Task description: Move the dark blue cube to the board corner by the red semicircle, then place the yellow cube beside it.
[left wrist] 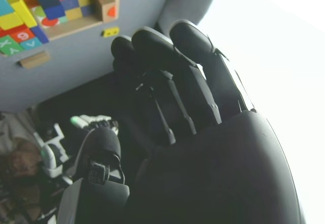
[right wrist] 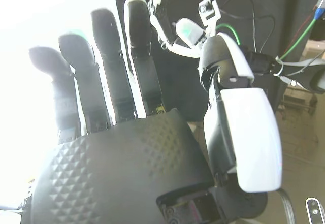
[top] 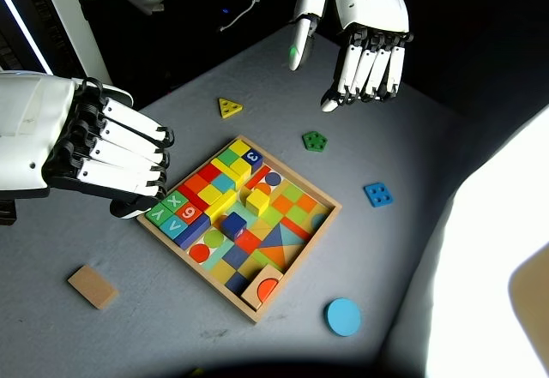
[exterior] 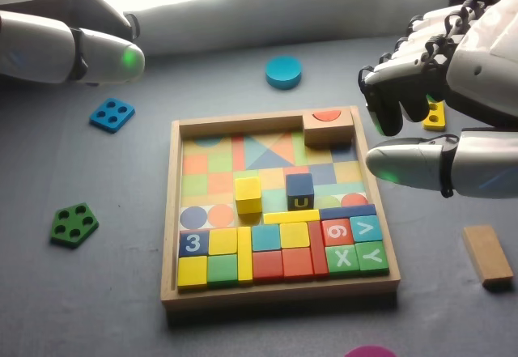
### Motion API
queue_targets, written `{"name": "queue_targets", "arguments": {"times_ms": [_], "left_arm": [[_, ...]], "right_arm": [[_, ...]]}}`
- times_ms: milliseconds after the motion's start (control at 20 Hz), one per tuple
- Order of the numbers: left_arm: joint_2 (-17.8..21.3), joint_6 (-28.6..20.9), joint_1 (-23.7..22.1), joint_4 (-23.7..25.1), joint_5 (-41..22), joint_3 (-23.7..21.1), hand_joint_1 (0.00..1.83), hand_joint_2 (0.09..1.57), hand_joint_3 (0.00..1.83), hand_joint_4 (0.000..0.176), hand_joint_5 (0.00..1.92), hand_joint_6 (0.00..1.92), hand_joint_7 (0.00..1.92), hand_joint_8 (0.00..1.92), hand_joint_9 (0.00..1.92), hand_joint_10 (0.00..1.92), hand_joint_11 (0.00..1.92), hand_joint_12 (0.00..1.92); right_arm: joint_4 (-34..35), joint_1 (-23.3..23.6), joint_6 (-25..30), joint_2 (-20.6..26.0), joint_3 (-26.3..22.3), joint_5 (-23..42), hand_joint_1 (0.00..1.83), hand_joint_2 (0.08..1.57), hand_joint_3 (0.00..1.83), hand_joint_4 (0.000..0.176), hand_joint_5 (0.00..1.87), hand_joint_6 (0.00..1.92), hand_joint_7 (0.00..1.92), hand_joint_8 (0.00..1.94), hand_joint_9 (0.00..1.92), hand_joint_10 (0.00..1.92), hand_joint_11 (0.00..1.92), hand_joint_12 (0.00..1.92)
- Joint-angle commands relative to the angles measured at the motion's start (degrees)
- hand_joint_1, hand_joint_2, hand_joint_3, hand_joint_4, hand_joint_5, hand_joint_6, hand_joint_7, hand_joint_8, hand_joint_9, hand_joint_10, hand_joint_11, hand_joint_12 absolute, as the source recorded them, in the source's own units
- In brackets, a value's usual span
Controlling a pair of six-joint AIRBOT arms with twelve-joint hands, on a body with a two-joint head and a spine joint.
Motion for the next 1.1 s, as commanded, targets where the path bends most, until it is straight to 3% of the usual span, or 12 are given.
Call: {"name": "queue_targets", "arguments": {"times_ms": [0, 50, 100, 350, 450, 550, 600, 750, 900, 1050], "left_arm": [[-0.13, -0.15, -1.03, -1.80, -2.71, 0.24, 0.00, 1.10, 0.16, 0.062, 0.02, 0.04, 0.03, 0.04, 0.04, 0.06, 0.00, 0.36], [-0.13, -0.15, -1.03, -1.81, -2.71, 0.21, 0.00, 1.16, 0.03, 0.060, 0.04, 0.01, 0.06, 0.00, 0.06, 0.01, 0.00, 0.37], [-0.13, -0.15, -1.03, -1.81, -2.71, 0.21, 0.00, 1.18, 0.01, 0.061, 0.02, 0.00, 0.03, 0.00, 0.05, 0.00, 0.00, 0.31], [-0.14, -0.12, -1.03, -1.77, -2.71, 0.38, 0.00, 1.19, 0.01, 0.064, 0.03, 0.00, 0.04, 0.00, 0.06, 0.00, 0.00, 0.32], [-0.15, -0.12, -1.03, -1.77, -2.72, 0.38, 0.00, 1.19, 0.00, 0.065, 0.03, 0.00, 0.04, 0.00, 0.07, 0.00, 0.00, 0.33], [-0.15, -0.12, -1.04, -1.77, -2.72, 0.35, 0.00, 1.20, 0.00, 0.053, 0.03, 0.00, 0.05, 0.00, 0.06, 0.01, 0.00, 0.33], [-0.15, -0.12, -1.07, -1.78, -2.71, 0.28, 0.00, 1.20, 0.00, 0.051, 0.04, 0.00, 0.07, 0.01, 0.08, 0.01, 0.00, 0.39], [-0.15, -0.12, -1.08, -1.79, -2.71, 0.29, 0.00, 1.21, 0.00, 0.056, 0.04, 0.00, 0.05, 0.00, 0.06, 0.00, 0.00, 0.32], [-0.15, -0.12, -1.09, -1.79, -2.71, 0.36, 0.00, 1.20, 0.00, 0.053, 0.04, 0.00, 0.06, 0.00, 0.07, 0.00, 0.00, 0.37], [-0.15, -0.12, -1.07, -1.78, -2.71, 0.40, 0.00, 1.20, 0.00, 0.058, 0.03, 0.00, 0.05, 0.00, 0.07, 0.00, 0.00, 0.33]], "right_arm": [[0.70, 0.37, -0.19, 0.08, -0.15, 6.72, 0.00, 1.03, 0.26, 0.000, 0.04, 0.07, 0.08, 0.08, 0.03, 0.12, 0.00, 0.10], [0.70, 0.36, -0.39, 0.01, -0.15, 6.68, 0.00, 1.12, 0.06, 0.000, 0.06, 0.01, 0.11, 0.01, 0.07, 0.04, 0.00, 0.12], [0.70, 0.29, -0.62, -0.03, -0.15, 6.67, 0.00, 1.15, 0.02, 0.000, 0.05, 0.00, 0.09, 0.00, 0.07, 0.02, 0.00, 0.14], [0.70, -1.03, -3.45, -0.46, -0.17, 5.53, 0.00, 1.16, 0.00, 0.000, 0.05, 0.00, 0.10, 0.00, 0.08, 0.01, 0.00, 0.11], [1.28, -1.52, -5.57, -1.03, -0.17, 2.23, 0.00, 1.16, 0.01, 0.000, 0.07, 0.01, 0.10, 0.00, 0.07, 0.01, 0.00, 0.11], [7.84, -1.67, -11.47, -2.05, -0.16, 0.12, 0.00, 1.16, 0.00, 0.000, 0.08, 0.01, 0.10, 0.00, 0.07, 0.00, 0.00, 0.05], [13.43, -2.01, -16.87, -2.92, -0.15, 1.21, 0.00, 1.16, 0.00, 0.000, 0.10, 0.02, 0.11, 0.00, 0.08, 0.00, 0.00, 0.05], [24.87, -3.52, -29.44, -6.02, 0.05, 7.40, 0.00, 1.16, 0.00, 0.000, 0.17, 0.03, 0.12, 0.00, 0.07, 0.00, 0.00, 0.07], [29.97, -3.41, -34.42, -10.41, 1.53, 7.23, 0.00, 1.15, 0.00, 0.000, 0.38, 0.05, 0.17, 0.00, 0.09, 0.01, 0.00, 0.23], [37.66, -2.69, -40.14, -13.71, 2.71, 7.10, 0.00, 1.15, 0.00, 0.000, 0.67, 0.08, 0.24, 0.01, 0.08, 0.00, 0.00, 0.09]]}}
